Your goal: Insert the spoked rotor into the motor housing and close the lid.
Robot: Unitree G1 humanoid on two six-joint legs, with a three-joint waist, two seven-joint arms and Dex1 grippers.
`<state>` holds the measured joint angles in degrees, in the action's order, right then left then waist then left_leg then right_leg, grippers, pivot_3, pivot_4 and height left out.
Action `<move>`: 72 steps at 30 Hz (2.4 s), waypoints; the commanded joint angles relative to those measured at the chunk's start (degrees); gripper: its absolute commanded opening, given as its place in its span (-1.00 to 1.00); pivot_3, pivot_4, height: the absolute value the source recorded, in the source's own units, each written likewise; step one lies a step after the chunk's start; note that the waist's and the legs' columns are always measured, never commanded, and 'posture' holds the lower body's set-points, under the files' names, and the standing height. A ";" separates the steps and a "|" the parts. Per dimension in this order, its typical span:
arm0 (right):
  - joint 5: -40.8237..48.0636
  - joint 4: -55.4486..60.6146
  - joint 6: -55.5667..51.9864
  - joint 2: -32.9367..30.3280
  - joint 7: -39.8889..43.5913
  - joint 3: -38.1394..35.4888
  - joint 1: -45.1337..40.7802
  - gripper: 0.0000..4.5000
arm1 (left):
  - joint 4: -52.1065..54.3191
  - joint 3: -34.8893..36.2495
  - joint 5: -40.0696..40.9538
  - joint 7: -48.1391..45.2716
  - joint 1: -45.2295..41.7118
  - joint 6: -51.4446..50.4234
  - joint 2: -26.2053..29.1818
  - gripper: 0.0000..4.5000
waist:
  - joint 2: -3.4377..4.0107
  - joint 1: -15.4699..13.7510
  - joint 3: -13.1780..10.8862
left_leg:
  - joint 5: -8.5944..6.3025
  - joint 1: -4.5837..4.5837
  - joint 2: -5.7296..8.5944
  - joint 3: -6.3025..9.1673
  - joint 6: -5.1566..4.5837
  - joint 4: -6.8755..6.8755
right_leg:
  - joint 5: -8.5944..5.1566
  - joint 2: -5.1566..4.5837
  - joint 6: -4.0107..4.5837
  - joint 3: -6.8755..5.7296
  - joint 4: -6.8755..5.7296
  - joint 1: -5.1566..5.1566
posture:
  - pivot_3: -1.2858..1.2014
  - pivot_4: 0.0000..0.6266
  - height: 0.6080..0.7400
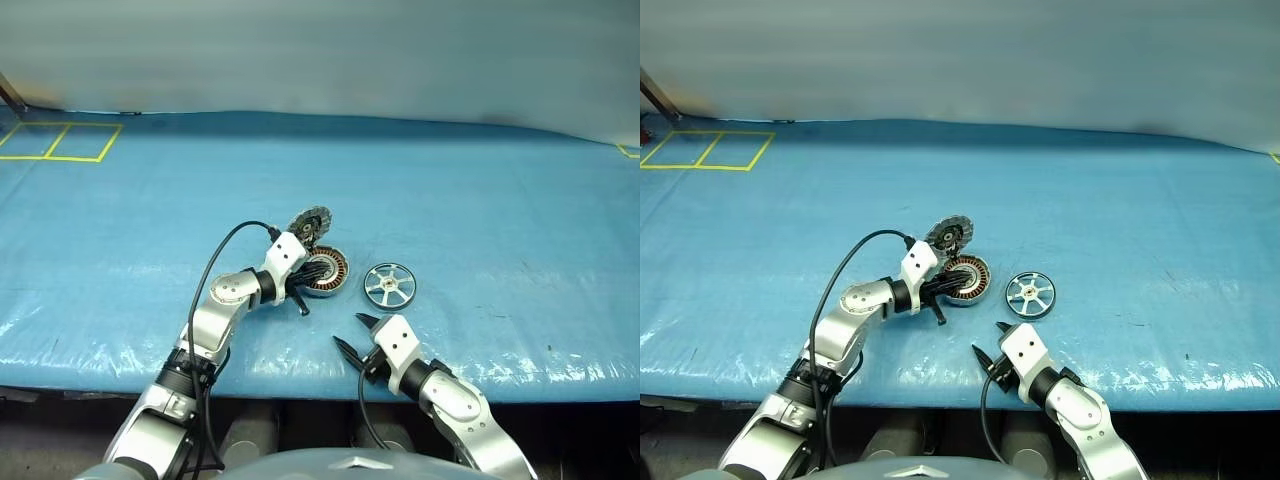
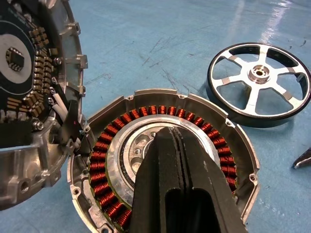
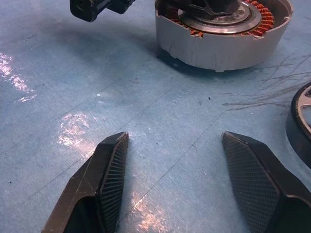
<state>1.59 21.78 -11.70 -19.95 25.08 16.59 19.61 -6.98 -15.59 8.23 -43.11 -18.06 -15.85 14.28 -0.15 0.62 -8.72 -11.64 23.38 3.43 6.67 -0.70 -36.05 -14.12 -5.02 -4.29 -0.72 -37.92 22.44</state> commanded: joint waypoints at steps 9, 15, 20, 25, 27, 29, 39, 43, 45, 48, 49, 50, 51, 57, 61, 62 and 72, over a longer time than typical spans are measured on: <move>0.01 -0.14 1.39 -0.26 0.35 0.19 0.34 0.45 | 3.65 4.17 5.62 -0.25 0.86 -2.94 -0.29 -0.99 | 0.00 -0.12 0.00 | 0.00 0.09 0.00 0.01 0.00 0.00 | -0.01 -0.01 0.02 -0.01 0.00 0.02 | 0.03 -0.52 1.00; -0.03 -0.80 1.53 -0.35 0.50 0.27 -0.09 0.45 | 1.67 2.56 2.81 1.17 0.07 -2.58 -0.20 -0.99 | 0.00 -0.06 0.00 | 0.00 0.10 0.01 0.01 0.00 0.01 | 0.00 0.01 0.02 -0.01 0.00 0.03 | 0.03 -0.52 1.00; 0.08 -1.88 1.69 -0.22 0.65 0.22 -0.70 0.45 | 0.28 1.90 1.50 1.70 -0.34 -2.52 -0.89 -0.99 | -0.01 -0.11 0.01 | 0.00 0.02 0.00 0.01 0.00 0.00 | 0.00 0.00 0.01 -0.01 0.00 0.02 | 0.03 -0.52 1.00; -0.08 -3.36 2.78 -0.14 0.63 0.02 -0.79 0.45 | -0.72 2.83 1.23 2.70 -0.80 -2.96 -1.22 -0.99 | -0.02 -0.05 0.01 | 0.00 -0.05 0.00 0.01 0.01 0.00 | 0.00 0.01 0.01 -0.01 0.00 -0.02 | 0.03 -0.52 1.00; -0.12 -3.79 3.32 -0.10 0.60 0.00 -0.63 0.45 | -0.13 2.63 1.72 1.84 -0.45 -3.29 -1.12 -0.99 | -0.02 -0.05 0.01 | 0.00 -0.09 -0.01 0.01 0.01 0.00 | 0.00 0.01 0.01 -0.01 -0.01 -0.02 | 0.03 -0.52 1.00; -0.12 -4.14 3.76 -0.06 0.60 0.07 -0.55 0.45 | -0.02 2.58 1.79 1.87 -0.32 -3.56 -1.27 -0.99 | -0.02 -0.05 0.01 | 0.00 -0.15 -0.01 0.01 0.01 0.00 | -0.01 0.01 0.01 -0.01 0.00 -0.02 | 0.03 -0.52 1.00; 3.08 -3.86 5.91 0.61 0.82 -2.48 0.18 0.45 | 1.94 3.40 4.33 -1.35 0.98 -3.14 -0.33 -0.99 | -0.02 -0.06 0.02 | 0.00 -0.20 -0.01 0.01 0.01 0.00 | -0.01 -0.01 0.02 0.00 0.00 -0.05 | 0.03 -0.52 1.00; 3.74 -0.72 5.10 0.07 1.11 -3.62 -0.94 0.45 | 7.15 5.73 9.36 -4.69 3.78 -3.44 0.50 -0.99 | -0.02 -0.06 0.01 | -0.01 -0.08 -0.01 -0.02 0.00 0.04 | -0.02 -0.03 0.05 0.03 0.02 0.02 | 0.03 -0.52 1.00; 4.80 1.85 3.51 0.49 0.76 -4.48 -2.02 0.45 | 9.31 6.80 10.58 -4.91 5.02 -2.97 1.25 -0.99 | -0.01 -0.09 0.00 | 0.00 0.07 -0.01 0.00 0.01 0.03 | -0.01 -0.03 0.06 0.03 -0.02 0.05 | 0.03 -0.52 1.00; 4.73 4.68 0.54 0.38 0.66 -4.52 -4.28 0.45 | 12.56 8.25 12.46 -5.51 6.94 -3.54 2.99 -0.99 | 0.00 -0.03 0.00 | 0.02 0.13 -0.02 0.01 0.02 0.02 | 0.00 -0.02 0.08 0.04 -0.03 0.09 | 0.03 -0.52 1.00; 4.70 5.26 -0.82 0.16 0.97 -4.20 -5.17 0.45 | 13.49 8.41 12.65 -5.77 7.64 -3.53 3.79 -0.99 | 0.00 -0.01 0.00 | 0.02 0.13 -0.02 0.01 0.02 0.03 | 0.00 -0.02 0.09 0.04 -0.02 0.09 | 0.03 -0.52 1.00; 4.33 5.58 -1.50 -0.05 1.24 -3.77 -6.27 0.45 | 14.30 8.52 12.53 -5.76 8.43 -3.45 4.55 -0.99 | 0.00 0.01 0.00 | 0.01 0.13 -0.02 0.01 0.02 0.03 | -0.02 -0.02 0.11 0.03 -0.01 0.09 | 0.03 -0.52 1.00; 4.27 5.69 -1.96 0.13 1.24 -3.57 -7.36 0.45 | 14.86 8.69 12.50 -5.55 9.17 -3.47 5.15 -0.99 | 0.01 -0.02 0.00 | 0.01 0.13 -0.02 0.00 0.02 0.04 | -0.04 -0.02 0.14 0.04 0.00 0.09 | 0.03 -0.52 1.00; 2.99 1.49 -2.92 1.37 2.06 -1.95 -16.65 -0.11 | 15.67 9.87 11.72 -3.91 13.72 -1.49 7.18 -1.00 | 0.01 0.00 -0.02 | 0.01 0.12 -0.01 0.00 0.01 0.06 | -0.06 -0.02 0.18 0.03 0.02 0.11 | 0.03 -0.52 1.00; 2.33 -1.77 -2.99 2.31 2.72 -0.47 -21.60 -0.71 | 16.01 10.17 11.31 -3.41 15.59 2.35 6.76 -1.00 | 0.01 -0.08 -0.03 | 0.01 0.11 -0.03 0.01 0.02 0.06 | -0.05 0.00 0.21 0.01 0.00 0.15 | 0.03 -0.52 1.00; 2.43 -3.05 -3.10 2.71 2.86 -0.41 -22.89 -0.86 | 16.31 10.28 11.56 -3.29 16.11 2.76 6.63 -1.00 | 0.01 -0.19 -0.03 | 0.01 0.13 -0.03 0.03 0.02 0.06 | -0.04 0.00 0.23 -0.02 0.01 0.15 | 0.03 -0.52 1.00; 0.59 -12.50 -3.57 5.63 3.04 1.05 -30.40 -0.99 | 20.16 11.94 12.10 -2.83 21.78 8.28 6.68 -1.00 | 0.04 0.06 -0.04 | 0.01 0.13 -0.01 0.00 0.01 0.12 | 0.18 0.01 0.45 0.02 0.05 0.21 | 0.03 -0.52 1.00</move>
<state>2.41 8.95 -15.54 -14.99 28.53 17.96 -9.64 10.12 -4.68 19.92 -45.97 3.24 -9.51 20.60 -0.11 0.68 -8.75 -11.64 23.51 3.42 6.66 -0.69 -35.93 -13.93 -5.01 -3.85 -0.69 -37.87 22.66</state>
